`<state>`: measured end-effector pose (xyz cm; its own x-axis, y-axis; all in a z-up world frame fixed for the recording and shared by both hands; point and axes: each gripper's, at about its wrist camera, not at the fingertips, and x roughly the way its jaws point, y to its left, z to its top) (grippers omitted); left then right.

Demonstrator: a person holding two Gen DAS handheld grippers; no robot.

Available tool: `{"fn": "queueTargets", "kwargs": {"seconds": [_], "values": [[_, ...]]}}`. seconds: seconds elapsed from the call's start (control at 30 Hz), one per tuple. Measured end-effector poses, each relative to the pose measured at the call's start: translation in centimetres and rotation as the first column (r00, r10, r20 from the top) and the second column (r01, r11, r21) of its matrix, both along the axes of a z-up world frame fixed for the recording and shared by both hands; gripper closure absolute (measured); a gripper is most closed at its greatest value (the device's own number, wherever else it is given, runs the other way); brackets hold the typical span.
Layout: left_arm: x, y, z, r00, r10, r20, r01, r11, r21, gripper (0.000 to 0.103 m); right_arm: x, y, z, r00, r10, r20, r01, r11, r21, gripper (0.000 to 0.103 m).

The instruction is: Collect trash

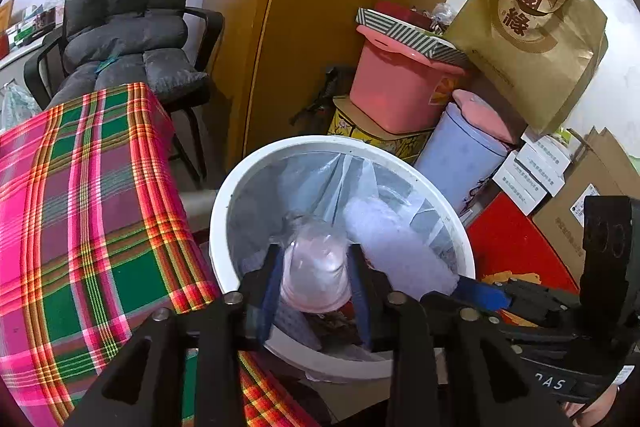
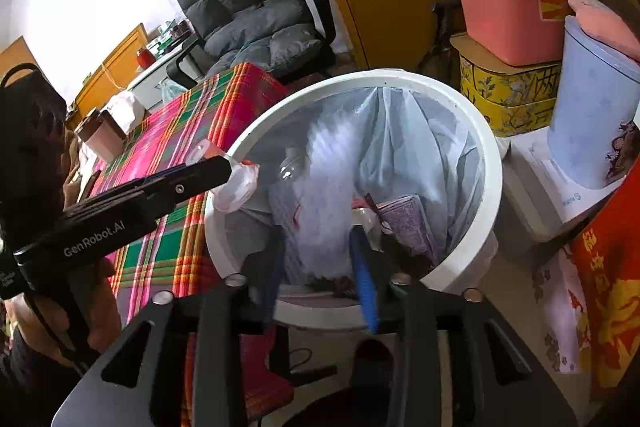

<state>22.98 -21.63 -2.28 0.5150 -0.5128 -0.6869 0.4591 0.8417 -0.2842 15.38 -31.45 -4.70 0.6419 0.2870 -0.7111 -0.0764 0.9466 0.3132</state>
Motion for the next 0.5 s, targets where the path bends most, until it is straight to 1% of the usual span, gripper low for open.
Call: {"fn": "queueTargets", "kwargs": {"seconds": [0.03, 0.3, 0.5], "values": [[0.0, 0.1, 0.0, 1.0, 0.002, 0.001, -0.002, 1.0, -0.002, 0.06, 0.0, 0.1, 0.0, 1.0, 0.0, 0.002, 0.0, 1.0, -0.003, 0.064], [-0.7, 0.8, 0.4, 1.0, 0.02, 0.009, -0.02, 1.0, -0.001, 0.06, -0.6, 0.4, 0.7, 1.0, -0.003, 0.022, 0.003, 1.0, -0.019, 0.064], [-2.3, 1.9, 0.8, 0.999, 0.045, 0.013, -0.045, 0.999, 0.01, 0.06, -1.6, 1.0, 1.3, 0.999, -0.002, 0.04, 0.003, 1.0, -0.027, 0.064]]}}
